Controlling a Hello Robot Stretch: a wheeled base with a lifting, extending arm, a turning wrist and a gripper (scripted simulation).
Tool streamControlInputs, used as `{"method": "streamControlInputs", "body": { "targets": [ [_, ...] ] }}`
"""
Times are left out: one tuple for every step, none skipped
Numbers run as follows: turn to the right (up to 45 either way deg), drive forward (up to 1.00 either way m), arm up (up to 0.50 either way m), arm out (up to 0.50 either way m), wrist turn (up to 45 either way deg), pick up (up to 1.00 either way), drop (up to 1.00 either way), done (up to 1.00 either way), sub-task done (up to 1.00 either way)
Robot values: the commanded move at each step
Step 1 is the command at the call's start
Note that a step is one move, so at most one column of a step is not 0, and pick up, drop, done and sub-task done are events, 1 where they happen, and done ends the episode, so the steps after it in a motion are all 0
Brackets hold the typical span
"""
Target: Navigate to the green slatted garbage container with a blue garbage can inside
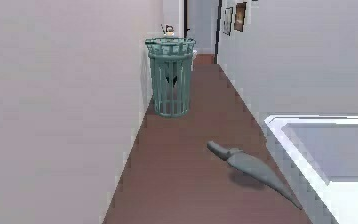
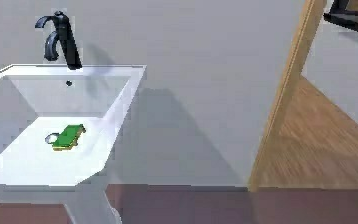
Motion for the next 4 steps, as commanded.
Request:
{"method": "streamControlInputs", "body": {
  "targets": [
    [0.0, 1.0, 0.0, 0.0, 0.0, 0.0, 0.0, 0.0, 0.0],
    [6.0, 0.0, 0.0, 0.0, 0.0, 0.0, 0.0, 0.0, 0.0],
    [0.0, 0.85, 0.0, 0.0, 0.0, 0.0, 0.0, 0.0, 0.0],
    [-18.0, 0.0, 0.0, 0.0, 0.0, 0.0, 0.0, 0.0, 0.0]
  ]
}}
